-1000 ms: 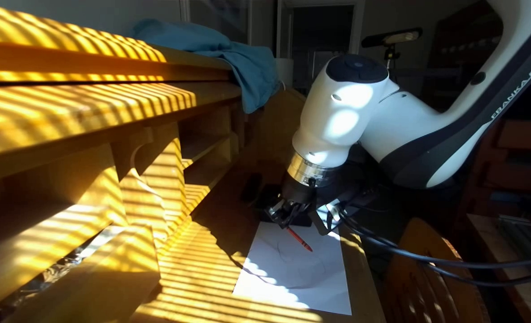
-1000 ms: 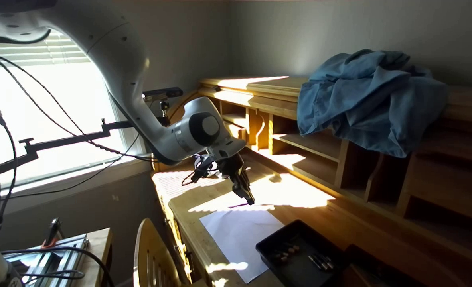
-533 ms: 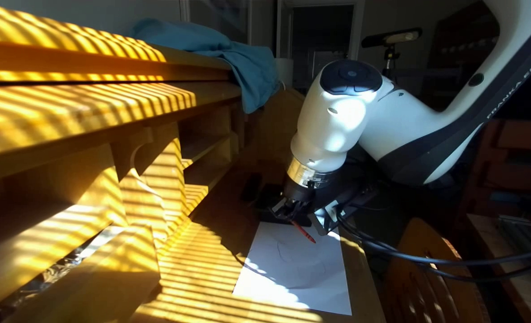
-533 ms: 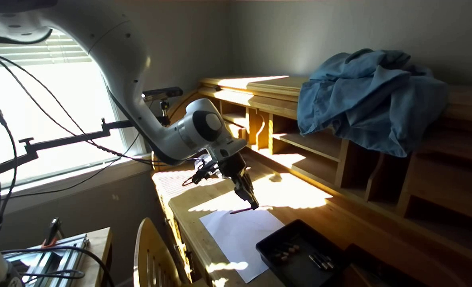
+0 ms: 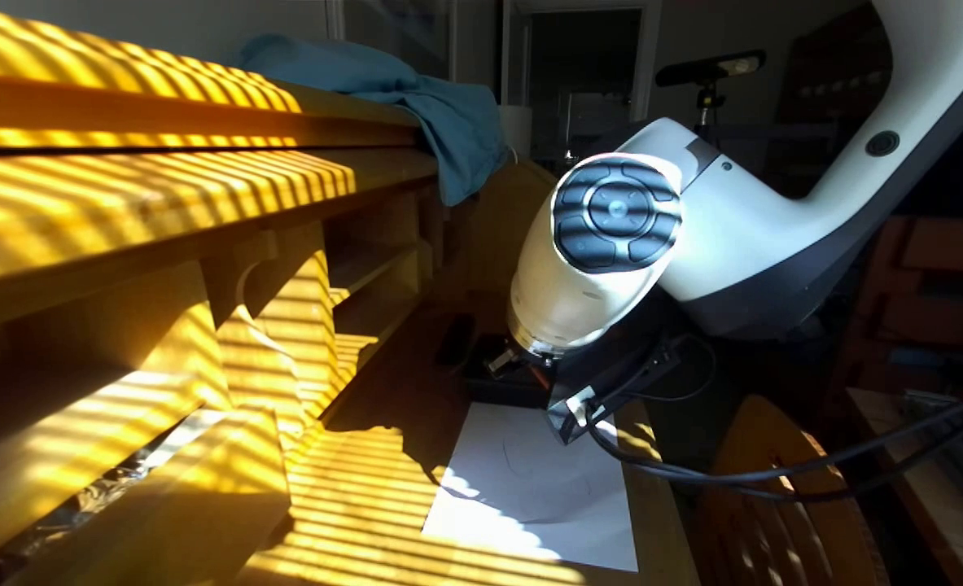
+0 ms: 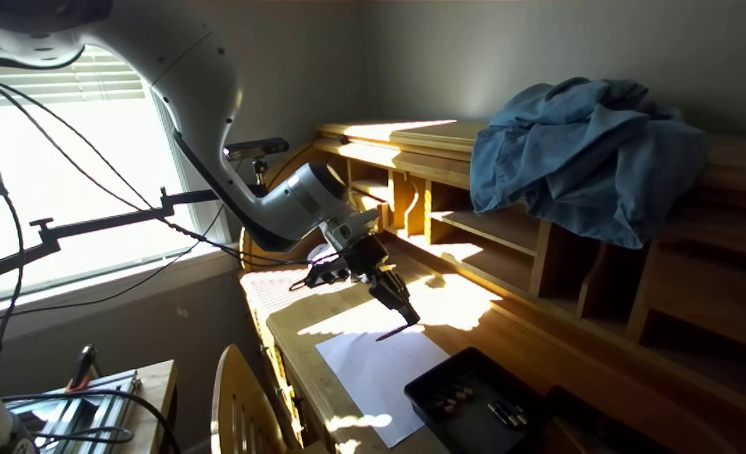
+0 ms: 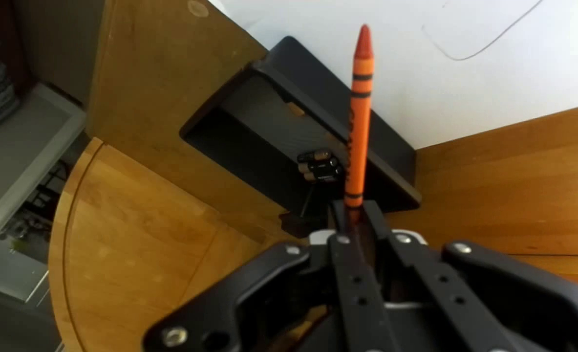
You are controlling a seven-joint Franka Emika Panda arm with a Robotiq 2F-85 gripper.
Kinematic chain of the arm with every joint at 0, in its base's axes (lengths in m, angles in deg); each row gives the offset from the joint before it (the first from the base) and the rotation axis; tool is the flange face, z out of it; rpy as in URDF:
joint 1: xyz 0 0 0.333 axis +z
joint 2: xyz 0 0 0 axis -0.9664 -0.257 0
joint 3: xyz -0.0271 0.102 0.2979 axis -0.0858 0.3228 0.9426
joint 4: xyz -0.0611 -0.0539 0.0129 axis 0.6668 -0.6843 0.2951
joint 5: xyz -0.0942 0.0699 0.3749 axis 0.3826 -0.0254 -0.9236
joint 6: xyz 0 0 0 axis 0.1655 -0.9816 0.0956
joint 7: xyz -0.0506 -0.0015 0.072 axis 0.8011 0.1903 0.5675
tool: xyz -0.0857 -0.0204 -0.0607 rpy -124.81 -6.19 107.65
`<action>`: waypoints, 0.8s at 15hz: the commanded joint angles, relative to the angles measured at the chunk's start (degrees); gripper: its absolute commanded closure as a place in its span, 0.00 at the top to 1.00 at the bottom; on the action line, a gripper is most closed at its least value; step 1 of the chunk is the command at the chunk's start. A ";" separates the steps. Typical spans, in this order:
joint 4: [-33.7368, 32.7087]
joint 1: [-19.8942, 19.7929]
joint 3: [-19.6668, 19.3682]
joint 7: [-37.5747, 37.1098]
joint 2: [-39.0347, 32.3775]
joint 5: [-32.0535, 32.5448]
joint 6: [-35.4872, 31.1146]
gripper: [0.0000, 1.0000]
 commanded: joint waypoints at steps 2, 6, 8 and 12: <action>-2.30 -10.45 12.30 -6.35 -0.49 7.82 3.09 0.02; -2.88 -17.19 19.58 -11.12 -0.98 16.39 1.57 0.02; -3.11 -19.20 21.98 -12.42 -1.33 19.96 2.08 0.02; -3.85 -23.04 25.35 -16.18 -3.04 27.09 -2.27 0.02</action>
